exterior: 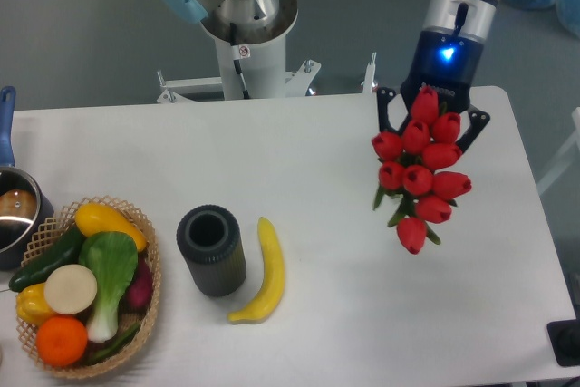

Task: Place the flowers on the table
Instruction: 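Lower the tulip bunch toward the open table beside the banana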

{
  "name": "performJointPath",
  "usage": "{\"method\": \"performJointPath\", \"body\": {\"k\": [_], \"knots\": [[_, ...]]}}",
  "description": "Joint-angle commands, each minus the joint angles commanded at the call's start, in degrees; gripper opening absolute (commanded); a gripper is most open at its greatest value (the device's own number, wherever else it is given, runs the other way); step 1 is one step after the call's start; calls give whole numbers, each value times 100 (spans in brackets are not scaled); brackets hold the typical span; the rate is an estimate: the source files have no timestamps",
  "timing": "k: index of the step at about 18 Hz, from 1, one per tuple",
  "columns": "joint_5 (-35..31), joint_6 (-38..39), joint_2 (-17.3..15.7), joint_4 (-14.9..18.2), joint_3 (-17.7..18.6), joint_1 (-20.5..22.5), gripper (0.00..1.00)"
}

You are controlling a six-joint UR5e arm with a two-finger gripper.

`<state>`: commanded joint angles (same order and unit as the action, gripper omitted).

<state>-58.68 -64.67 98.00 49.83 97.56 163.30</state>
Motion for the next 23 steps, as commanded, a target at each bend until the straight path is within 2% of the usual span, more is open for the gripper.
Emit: {"method": "performJointPath", "body": {"k": [5, 7, 11, 13, 23], "knots": [[-1398, -897, 324, 9, 27, -430, 52], [-1751, -933, 465, 0, -26, -658, 52], [-2085, -951, 773, 0, -35, -791, 52], [-2549, -960, 878, -9, -61, -905, 52], [-2666, -881, 1300, -17, -35, -1090, 52]]}}
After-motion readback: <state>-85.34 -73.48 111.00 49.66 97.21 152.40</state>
